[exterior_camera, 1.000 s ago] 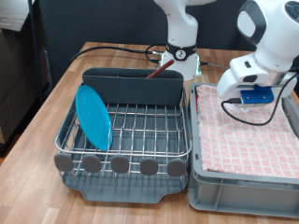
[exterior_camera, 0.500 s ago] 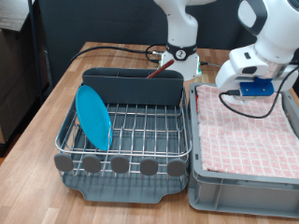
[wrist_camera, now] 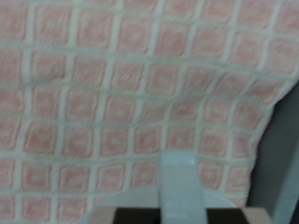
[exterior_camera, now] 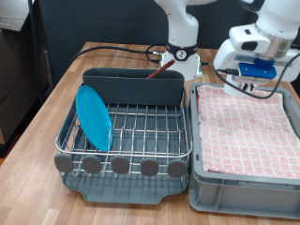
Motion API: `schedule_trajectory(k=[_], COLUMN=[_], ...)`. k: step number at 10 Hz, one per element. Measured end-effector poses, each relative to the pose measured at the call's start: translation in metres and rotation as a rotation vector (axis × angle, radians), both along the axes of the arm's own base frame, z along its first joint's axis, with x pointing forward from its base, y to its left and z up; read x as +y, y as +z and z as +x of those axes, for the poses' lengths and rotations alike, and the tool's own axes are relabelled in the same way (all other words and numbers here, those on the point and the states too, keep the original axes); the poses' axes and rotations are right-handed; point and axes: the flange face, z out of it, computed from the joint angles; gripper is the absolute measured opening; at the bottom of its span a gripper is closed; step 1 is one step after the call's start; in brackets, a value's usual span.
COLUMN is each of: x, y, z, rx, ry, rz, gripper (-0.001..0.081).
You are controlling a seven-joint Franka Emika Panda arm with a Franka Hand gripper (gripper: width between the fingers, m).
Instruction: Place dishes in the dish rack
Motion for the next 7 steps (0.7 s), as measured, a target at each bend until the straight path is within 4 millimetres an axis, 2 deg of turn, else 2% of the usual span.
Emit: schedule_trajectory(k=[1, 3, 7], x=[-0.003, -0.005, -0.041], y=[0.005, 0.003, 0.035], z=[0.000, 0.001, 0.039], rx=[-0.062, -0.036, -0.097], ry=[-0.031, -0.018, -0.073], rz=[-0.022, -0.019, -0.055], gripper=[0.0072, 0.0072, 0.0072])
